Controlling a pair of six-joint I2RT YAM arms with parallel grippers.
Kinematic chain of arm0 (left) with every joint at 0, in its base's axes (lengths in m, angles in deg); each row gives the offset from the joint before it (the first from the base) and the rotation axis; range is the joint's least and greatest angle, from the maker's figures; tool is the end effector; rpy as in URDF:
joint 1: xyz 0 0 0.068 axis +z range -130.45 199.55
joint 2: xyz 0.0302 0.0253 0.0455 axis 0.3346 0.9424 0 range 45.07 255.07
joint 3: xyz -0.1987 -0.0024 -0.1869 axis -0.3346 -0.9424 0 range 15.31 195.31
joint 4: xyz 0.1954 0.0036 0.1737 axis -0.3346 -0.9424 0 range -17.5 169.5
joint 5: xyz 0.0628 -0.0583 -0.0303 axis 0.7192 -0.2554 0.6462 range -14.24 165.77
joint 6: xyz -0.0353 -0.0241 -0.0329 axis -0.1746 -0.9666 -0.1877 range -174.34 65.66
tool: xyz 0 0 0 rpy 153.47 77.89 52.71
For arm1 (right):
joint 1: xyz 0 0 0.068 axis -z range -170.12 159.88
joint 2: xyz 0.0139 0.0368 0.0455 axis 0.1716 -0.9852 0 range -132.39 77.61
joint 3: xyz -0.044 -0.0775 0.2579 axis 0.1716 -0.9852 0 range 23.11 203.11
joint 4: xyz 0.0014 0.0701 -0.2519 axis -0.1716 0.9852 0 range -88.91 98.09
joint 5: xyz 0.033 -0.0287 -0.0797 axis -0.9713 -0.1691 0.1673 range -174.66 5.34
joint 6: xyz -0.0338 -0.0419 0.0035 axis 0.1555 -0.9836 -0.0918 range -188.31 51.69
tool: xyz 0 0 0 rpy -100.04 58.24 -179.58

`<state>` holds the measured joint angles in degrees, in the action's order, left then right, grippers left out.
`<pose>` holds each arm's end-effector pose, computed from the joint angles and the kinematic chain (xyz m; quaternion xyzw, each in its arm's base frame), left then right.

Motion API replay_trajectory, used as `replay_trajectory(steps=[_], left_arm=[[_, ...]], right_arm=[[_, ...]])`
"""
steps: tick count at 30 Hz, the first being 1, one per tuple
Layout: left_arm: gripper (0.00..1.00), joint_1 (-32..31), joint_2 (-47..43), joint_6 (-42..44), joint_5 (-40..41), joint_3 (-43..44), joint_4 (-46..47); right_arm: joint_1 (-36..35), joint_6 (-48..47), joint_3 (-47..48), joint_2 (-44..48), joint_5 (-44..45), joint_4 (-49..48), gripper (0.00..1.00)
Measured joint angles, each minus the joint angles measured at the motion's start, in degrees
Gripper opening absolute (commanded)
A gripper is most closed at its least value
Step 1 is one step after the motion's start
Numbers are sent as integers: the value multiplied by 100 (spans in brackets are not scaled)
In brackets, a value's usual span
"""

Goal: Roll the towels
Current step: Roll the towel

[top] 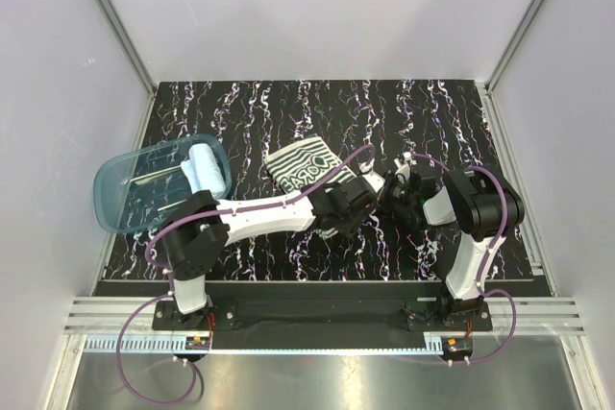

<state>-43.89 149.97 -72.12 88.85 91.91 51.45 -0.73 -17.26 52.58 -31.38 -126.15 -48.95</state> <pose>0.1827 -0.3472 0.2148 0.3386 0.8893 -0.1044 0.2893 0.2877 0.0779 0.0837 0.1117 0.8196 0.5042 0.2479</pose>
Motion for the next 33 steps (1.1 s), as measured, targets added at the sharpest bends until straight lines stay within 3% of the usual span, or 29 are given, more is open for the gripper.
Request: replay_trajectory(steps=[21, 24, 26, 33], left_arm=[[49, 201, 197, -238, 109, -885, 798], [39, 216, 160, -280, 127, -960, 863], [24, 251, 160, -302, 149, -960, 844], [0, 348, 260, -348, 66, -811, 704]], right_arm=[[-4, -7, 59, -48, -15, 46, 11], [-4, -7, 66, -52, -17, 59, 11], [-4, -7, 85, -52, -20, 90, 11], [-4, -87, 225, 26, -17, 505, 13]])
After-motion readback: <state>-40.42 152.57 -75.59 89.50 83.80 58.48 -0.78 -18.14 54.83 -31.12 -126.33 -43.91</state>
